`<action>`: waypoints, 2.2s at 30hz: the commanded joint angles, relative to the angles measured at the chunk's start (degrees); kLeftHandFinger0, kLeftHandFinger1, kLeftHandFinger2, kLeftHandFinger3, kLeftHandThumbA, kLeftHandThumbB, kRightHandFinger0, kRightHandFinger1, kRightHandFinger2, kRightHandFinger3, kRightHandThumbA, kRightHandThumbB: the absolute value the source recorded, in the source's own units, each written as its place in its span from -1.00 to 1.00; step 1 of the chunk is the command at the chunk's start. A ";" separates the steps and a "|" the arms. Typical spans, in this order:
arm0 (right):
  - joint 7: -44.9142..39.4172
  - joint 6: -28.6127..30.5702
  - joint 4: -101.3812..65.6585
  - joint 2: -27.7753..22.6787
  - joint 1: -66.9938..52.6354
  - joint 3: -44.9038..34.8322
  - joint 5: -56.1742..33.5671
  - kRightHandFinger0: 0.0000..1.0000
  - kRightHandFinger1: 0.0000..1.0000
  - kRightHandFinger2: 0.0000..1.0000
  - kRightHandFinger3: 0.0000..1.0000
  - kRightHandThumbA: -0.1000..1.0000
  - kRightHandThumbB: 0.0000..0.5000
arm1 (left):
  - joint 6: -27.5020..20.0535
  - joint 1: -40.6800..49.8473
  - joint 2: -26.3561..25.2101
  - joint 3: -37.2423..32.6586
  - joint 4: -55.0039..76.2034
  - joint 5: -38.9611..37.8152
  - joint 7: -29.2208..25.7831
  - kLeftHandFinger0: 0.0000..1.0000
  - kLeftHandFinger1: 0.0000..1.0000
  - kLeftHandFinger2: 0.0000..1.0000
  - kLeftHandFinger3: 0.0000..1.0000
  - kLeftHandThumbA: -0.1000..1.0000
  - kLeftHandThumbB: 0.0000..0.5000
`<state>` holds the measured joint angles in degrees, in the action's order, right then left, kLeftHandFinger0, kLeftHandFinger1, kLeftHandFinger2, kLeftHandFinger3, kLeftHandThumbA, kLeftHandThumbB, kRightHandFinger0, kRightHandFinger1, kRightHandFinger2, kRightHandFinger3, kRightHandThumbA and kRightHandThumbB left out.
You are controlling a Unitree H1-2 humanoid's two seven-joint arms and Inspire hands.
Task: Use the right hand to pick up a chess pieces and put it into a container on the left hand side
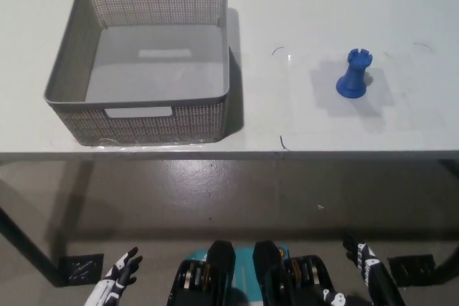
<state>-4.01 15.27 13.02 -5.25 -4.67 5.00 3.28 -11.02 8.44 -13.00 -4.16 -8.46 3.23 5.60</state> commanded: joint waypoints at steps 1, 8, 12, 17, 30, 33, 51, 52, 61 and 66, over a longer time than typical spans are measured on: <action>5.48 9.27 -5.79 1.05 -0.29 -2.29 4.40 1.00 1.00 1.00 1.00 1.00 -0.42 | -0.88 -0.35 0.14 -0.26 3.94 0.31 0.73 1.00 1.00 1.00 1.00 1.00 0.52; 4.68 8.07 -14.95 1.08 1.78 -3.31 3.62 1.00 1.00 1.00 1.00 1.00 -0.25 | -0.35 -1.28 0.39 -0.64 4.64 1.38 0.38 1.00 1.00 1.00 1.00 1.00 0.55; 6.18 5.37 -19.15 1.77 4.34 -4.43 6.24 1.00 1.00 1.00 1.00 1.00 -0.20 | -0.28 -2.32 0.52 -0.70 4.03 1.43 0.42 1.00 1.00 1.00 1.00 1.00 0.51; 7.35 1.62 -21.00 2.99 9.10 -5.87 6.61 1.00 1.00 1.00 1.00 1.00 -0.10 | -0.37 -2.81 0.91 -0.67 4.22 0.66 0.68 1.00 1.00 1.00 1.00 1.00 0.48; 5.76 -11.19 -16.26 0.83 25.81 -9.93 1.84 1.00 1.00 1.00 1.00 0.92 0.02 | -2.00 -1.97 1.11 -0.99 3.14 1.42 0.23 1.00 1.00 1.00 1.00 1.00 0.50; 5.31 -12.47 -10.91 0.08 31.23 -11.35 -0.96 1.00 1.00 1.00 1.00 0.85 -0.05 | -1.64 -1.69 1.04 -1.09 3.09 1.97 -0.10 1.00 1.00 1.00 1.00 1.00 0.57; 9.96 -5.27 32.03 -4.92 56.94 -12.99 0.07 1.00 1.00 1.00 1.00 0.82 0.23 | -1.19 -2.86 0.52 -1.24 2.67 1.90 0.86 1.00 1.00 1.00 1.00 1.00 0.36; 9.85 -4.69 35.06 -5.17 58.32 -13.04 -0.29 1.00 1.00 1.00 1.00 0.80 0.30 | -1.19 -3.01 0.49 -1.28 2.63 1.81 0.97 1.00 1.00 1.00 1.00 1.00 0.35; 11.75 -4.49 50.47 -6.29 64.50 -10.72 1.62 1.00 1.00 1.00 1.00 0.79 0.29 | -0.16 -3.19 0.33 -0.99 3.44 1.57 1.10 1.00 1.00 1.00 1.00 1.00 0.44; 12.39 -2.63 56.93 -6.77 66.05 -9.12 1.98 1.00 1.00 1.00 1.00 0.73 0.40 | -0.33 -3.55 0.22 -0.84 3.24 1.45 1.35 1.00 1.00 1.00 1.00 1.00 0.43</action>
<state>6.12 8.75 67.53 -10.56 56.61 -5.19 4.48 -10.90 5.58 -12.00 -5.49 -6.58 5.25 6.12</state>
